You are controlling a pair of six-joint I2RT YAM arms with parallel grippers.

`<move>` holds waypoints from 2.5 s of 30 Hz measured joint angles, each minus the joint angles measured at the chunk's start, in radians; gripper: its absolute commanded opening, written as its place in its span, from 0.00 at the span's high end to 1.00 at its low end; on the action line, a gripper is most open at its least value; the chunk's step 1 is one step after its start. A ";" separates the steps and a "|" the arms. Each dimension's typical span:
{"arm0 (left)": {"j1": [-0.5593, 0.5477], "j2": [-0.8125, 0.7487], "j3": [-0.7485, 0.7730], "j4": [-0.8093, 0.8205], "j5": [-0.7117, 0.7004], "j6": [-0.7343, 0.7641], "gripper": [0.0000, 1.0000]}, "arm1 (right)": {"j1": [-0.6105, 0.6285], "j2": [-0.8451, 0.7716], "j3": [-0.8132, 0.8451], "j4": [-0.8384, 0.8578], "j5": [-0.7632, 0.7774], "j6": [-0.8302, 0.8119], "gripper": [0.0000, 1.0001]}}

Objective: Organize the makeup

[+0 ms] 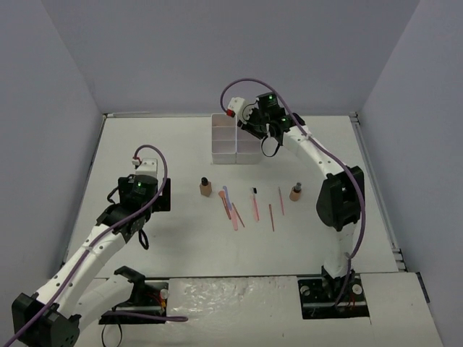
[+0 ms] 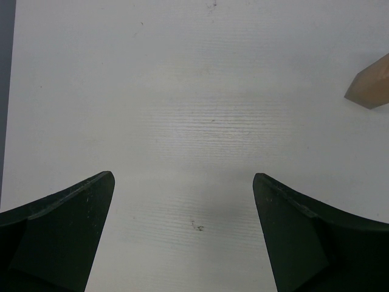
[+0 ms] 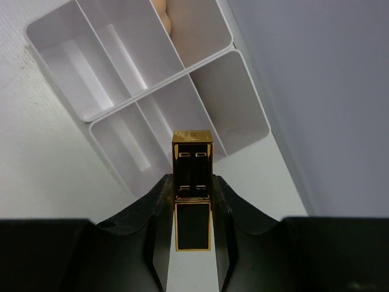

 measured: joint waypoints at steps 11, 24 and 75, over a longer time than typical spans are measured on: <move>0.000 -0.001 0.000 0.000 -0.023 0.004 0.03 | 0.006 0.210 0.228 0.025 0.053 -0.221 0.99; 0.000 0.019 0.000 0.000 -0.025 0.005 0.03 | 0.014 0.316 0.239 0.088 0.126 -0.314 0.87; 0.001 0.022 0.000 0.007 -0.025 0.008 0.03 | 0.113 -0.497 -0.957 0.162 0.277 1.132 0.63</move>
